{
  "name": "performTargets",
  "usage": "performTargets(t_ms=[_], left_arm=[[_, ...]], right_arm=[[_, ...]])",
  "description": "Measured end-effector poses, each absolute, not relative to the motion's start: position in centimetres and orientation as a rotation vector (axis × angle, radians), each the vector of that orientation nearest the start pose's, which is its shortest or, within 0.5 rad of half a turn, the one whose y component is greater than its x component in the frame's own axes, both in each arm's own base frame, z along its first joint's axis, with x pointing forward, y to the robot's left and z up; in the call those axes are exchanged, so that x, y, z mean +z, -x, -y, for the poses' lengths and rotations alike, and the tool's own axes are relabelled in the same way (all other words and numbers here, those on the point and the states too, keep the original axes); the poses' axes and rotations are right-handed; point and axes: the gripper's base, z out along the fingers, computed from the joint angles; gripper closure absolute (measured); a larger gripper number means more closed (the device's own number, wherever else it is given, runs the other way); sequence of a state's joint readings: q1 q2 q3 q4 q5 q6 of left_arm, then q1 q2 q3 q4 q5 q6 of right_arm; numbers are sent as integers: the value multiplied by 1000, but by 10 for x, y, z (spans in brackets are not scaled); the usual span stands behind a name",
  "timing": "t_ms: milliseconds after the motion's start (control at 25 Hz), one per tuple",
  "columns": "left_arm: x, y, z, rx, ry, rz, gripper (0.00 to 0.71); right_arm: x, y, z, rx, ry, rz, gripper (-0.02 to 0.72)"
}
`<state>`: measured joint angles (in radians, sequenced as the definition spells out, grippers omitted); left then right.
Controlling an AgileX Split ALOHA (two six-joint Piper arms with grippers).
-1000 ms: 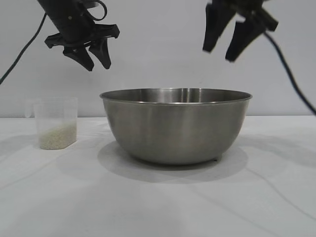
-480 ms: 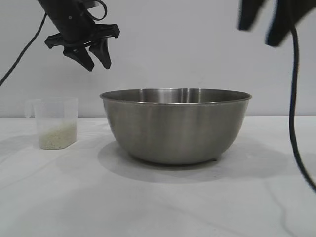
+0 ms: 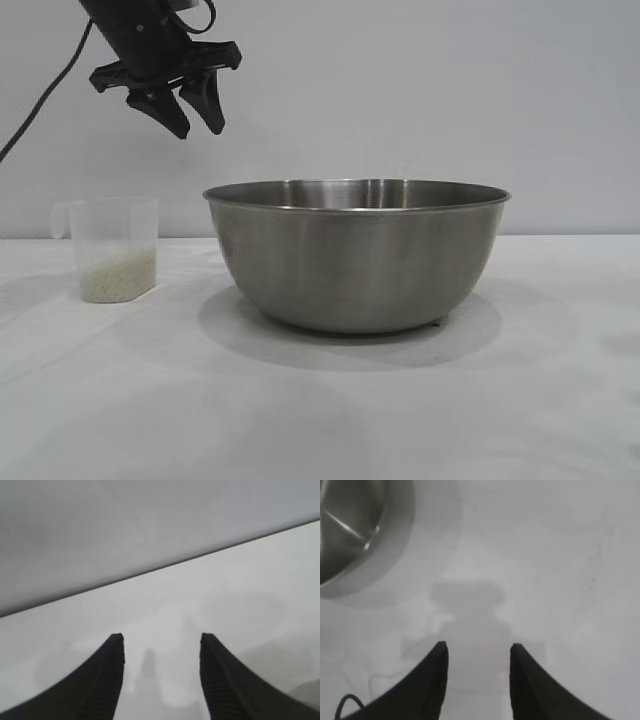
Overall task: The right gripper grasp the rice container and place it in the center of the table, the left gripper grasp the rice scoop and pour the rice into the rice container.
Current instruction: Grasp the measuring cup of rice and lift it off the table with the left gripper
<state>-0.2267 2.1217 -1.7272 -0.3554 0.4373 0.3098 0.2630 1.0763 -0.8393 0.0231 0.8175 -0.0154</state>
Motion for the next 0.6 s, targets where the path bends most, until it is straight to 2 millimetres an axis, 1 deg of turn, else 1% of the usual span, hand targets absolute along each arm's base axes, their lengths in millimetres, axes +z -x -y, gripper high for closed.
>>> performTargets(t_ms=[120,280,480,600], left_arm=[[229,-478,124,-295,-320,-2278,408],[229,-478,124,-290,-325,-2278,408],[229,-478,124,-289,-329,-2284,408],[230,-477,124,-290,-330,-2283,408]], right_arm=[[304,-160,-46,153,339,-2439,402],[301,-123,-37,166,341,-2478,402],[306,-90,-30,194,339,-2511,402],[300,-73,-27,205,346,-2538,402]])
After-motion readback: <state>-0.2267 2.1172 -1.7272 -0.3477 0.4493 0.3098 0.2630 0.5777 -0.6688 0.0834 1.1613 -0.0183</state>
